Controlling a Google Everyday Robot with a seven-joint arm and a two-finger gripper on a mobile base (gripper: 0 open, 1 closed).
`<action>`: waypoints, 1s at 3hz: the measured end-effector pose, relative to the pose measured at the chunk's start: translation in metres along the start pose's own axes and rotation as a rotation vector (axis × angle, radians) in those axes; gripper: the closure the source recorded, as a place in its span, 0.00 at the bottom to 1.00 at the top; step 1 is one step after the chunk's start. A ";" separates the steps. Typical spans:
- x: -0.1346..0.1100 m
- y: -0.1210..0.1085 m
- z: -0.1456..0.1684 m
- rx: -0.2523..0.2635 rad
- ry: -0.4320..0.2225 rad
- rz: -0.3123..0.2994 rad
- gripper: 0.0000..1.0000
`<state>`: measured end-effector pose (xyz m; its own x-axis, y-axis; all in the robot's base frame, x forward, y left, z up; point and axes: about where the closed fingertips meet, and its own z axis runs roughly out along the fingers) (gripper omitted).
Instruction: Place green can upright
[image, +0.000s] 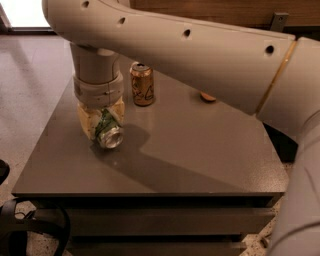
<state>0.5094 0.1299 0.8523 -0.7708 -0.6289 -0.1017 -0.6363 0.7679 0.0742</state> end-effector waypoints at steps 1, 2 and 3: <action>0.001 -0.012 -0.027 -0.004 -0.100 -0.075 1.00; 0.000 -0.023 -0.049 -0.046 -0.219 -0.153 1.00; 0.001 -0.027 -0.054 -0.117 -0.337 -0.233 1.00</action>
Offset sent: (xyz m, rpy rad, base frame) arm 0.0250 -0.0383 0.0807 0.3365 -0.2750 0.2621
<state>0.5239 0.1024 0.9043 -0.5649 -0.6940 -0.4463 -0.8065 0.5787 0.1211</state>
